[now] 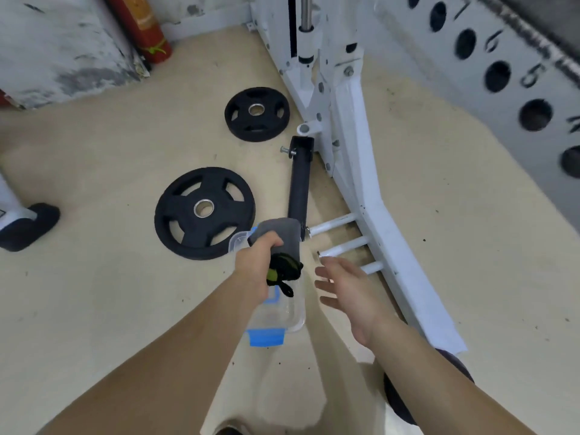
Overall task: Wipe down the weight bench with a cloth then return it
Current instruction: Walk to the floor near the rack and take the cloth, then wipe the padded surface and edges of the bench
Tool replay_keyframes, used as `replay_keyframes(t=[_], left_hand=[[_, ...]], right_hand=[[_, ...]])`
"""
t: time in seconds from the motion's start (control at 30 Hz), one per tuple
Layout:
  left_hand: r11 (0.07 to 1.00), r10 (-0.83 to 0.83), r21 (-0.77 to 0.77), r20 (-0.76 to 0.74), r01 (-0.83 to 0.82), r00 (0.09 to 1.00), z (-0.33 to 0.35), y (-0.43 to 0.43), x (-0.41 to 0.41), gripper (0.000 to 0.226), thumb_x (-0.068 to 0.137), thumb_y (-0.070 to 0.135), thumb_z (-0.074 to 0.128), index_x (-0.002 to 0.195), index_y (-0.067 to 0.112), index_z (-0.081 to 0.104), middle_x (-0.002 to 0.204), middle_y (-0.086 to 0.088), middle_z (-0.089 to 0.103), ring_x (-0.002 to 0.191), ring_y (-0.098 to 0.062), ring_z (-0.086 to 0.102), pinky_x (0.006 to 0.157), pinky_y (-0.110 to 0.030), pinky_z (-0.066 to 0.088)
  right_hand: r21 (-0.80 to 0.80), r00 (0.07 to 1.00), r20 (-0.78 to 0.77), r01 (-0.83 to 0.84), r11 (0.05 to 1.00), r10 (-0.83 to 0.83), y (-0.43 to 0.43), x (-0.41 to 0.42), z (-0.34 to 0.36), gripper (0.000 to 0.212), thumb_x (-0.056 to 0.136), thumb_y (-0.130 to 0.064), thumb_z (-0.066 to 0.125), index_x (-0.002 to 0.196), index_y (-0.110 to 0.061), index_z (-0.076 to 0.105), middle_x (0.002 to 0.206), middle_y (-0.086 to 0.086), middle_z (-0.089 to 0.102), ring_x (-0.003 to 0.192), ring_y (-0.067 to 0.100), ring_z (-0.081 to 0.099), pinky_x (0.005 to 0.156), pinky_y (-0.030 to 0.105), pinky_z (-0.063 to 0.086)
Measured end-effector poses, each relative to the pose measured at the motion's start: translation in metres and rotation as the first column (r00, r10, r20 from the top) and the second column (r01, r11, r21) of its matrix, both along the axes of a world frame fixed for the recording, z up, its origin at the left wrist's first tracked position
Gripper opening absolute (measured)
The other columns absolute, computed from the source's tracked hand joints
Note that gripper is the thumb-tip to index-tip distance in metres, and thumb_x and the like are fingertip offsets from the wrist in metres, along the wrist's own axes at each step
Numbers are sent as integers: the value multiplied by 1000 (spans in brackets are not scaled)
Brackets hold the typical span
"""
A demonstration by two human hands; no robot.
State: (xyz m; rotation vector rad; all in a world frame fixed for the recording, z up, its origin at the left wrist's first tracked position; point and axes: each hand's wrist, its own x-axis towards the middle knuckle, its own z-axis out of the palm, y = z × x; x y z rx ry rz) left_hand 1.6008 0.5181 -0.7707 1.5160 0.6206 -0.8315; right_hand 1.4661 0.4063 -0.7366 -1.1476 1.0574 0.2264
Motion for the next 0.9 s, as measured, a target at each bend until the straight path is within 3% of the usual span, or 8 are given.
replay_keyframes(t=[0.1, 0.27, 0.4, 0.53, 0.63, 0.7, 0.9], left_hand=[[993, -36, -115, -31, 32, 999, 110, -9, -29, 34, 77, 19, 75, 108, 8, 69, 93, -13, 78, 82, -30, 75, 83, -42, 61], [960, -230, -161, 11, 228, 973, 300, -21, -96, 30, 83, 17, 72, 110, 5, 74, 101, -17, 78, 98, -35, 75, 94, -51, 58], [906, -367, -185, 102, 380, 925, 447, -40, -153, 27, 89, 11, 71, 115, 14, 73, 106, -9, 79, 102, -26, 75, 93, -45, 58], [843, -479, -191, 163, 503, 863, 564, -63, -208, 39, 87, 18, 78, 123, 26, 67, 111, 1, 78, 102, -19, 75, 84, -43, 62], [766, -578, -212, 184, 606, 795, 626, -81, -252, 42, 85, 21, 81, 122, 31, 65, 110, 4, 78, 96, -21, 76, 70, -38, 64], [713, -634, -228, 192, 663, 749, 654, -93, -279, 45, 83, 22, 84, 122, 33, 65, 111, 6, 78, 96, -19, 76, 68, -33, 64], [514, -775, -275, 256, 813, 577, 697, -137, -340, 56, 73, 30, 86, 124, 28, 63, 117, 6, 76, 110, -16, 72, 96, -42, 56]], right_hand=[[72, 993, 8, 120, 990, -121, -4, -21, 93, 36, 104, -43, 52, 133, -22, 60, 118, -1, 74, 108, 19, 71, 97, 41, 57], [65, 991, 64, 114, 991, -118, -20, -44, 268, 37, 100, -45, 55, 118, -17, 72, 103, 2, 81, 98, 20, 77, 90, 39, 61], [52, 985, 44, 164, 985, -166, -38, -84, 402, 42, 88, -52, 72, 111, -16, 73, 101, 2, 82, 98, 21, 77, 94, 43, 60], [-1, 959, 61, 279, 960, -278, -70, -150, 523, 35, 85, -40, 81, 105, -12, 73, 99, 4, 81, 95, 22, 78, 87, 43, 64], [-71, 952, 99, 297, 952, -290, -98, -210, 594, 35, 84, -40, 82, 101, -10, 74, 98, 4, 81, 95, 22, 78, 78, 36, 63], [-60, 948, 113, 305, 950, -298, -114, -249, 631, 38, 88, -40, 79, 107, -7, 75, 102, 7, 81, 98, 24, 78, 83, 38, 62], [-140, 887, 178, 451, 882, -425, -135, -353, 697, 19, 96, -23, 68, 106, -9, 76, 105, 11, 81, 102, 26, 76, 86, 39, 58]])
